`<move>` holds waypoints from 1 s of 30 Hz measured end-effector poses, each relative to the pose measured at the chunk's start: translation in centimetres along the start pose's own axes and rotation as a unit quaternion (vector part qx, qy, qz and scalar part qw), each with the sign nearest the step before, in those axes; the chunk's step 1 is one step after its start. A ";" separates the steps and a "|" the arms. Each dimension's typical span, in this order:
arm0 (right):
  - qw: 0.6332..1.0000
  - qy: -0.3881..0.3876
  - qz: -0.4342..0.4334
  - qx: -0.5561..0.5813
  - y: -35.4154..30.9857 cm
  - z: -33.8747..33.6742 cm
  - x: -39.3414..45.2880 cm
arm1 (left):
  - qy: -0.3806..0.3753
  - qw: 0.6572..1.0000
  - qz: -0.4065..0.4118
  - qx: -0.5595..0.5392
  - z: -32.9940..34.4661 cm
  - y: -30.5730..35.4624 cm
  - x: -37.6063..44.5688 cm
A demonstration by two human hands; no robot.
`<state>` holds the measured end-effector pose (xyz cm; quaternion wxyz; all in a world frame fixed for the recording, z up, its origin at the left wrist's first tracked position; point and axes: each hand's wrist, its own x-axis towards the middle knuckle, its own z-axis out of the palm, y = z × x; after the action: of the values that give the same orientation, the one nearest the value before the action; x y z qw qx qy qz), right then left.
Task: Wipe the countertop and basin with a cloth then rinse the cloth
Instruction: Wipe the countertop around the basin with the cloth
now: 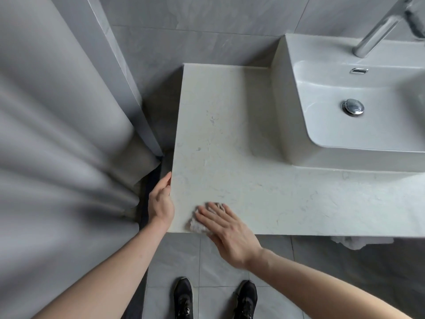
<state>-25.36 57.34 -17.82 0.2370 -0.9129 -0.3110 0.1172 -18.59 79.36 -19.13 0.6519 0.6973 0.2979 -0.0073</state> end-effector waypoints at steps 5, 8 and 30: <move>0.999 0.013 -0.031 0.011 1.9 -0.3 -0.9 | -0.018 1.000 -0.009 0.018 -0.4 -0.5 -0.3; 0.993 0.089 0.032 0.064 3.6 -2.7 3.2 | -0.012 1.000 -0.012 0.026 -0.2 -0.7 -0.5; 0.999 -0.017 -0.032 -0.017 1.3 -0.7 -1.7 | 0.027 0.990 0.041 0.135 -0.2 -0.9 -0.7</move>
<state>-25.78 55.10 -17.79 0.2201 -0.9040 -0.3463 0.1201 -19.61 79.21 -19.59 0.5432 0.7906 0.2825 -0.0023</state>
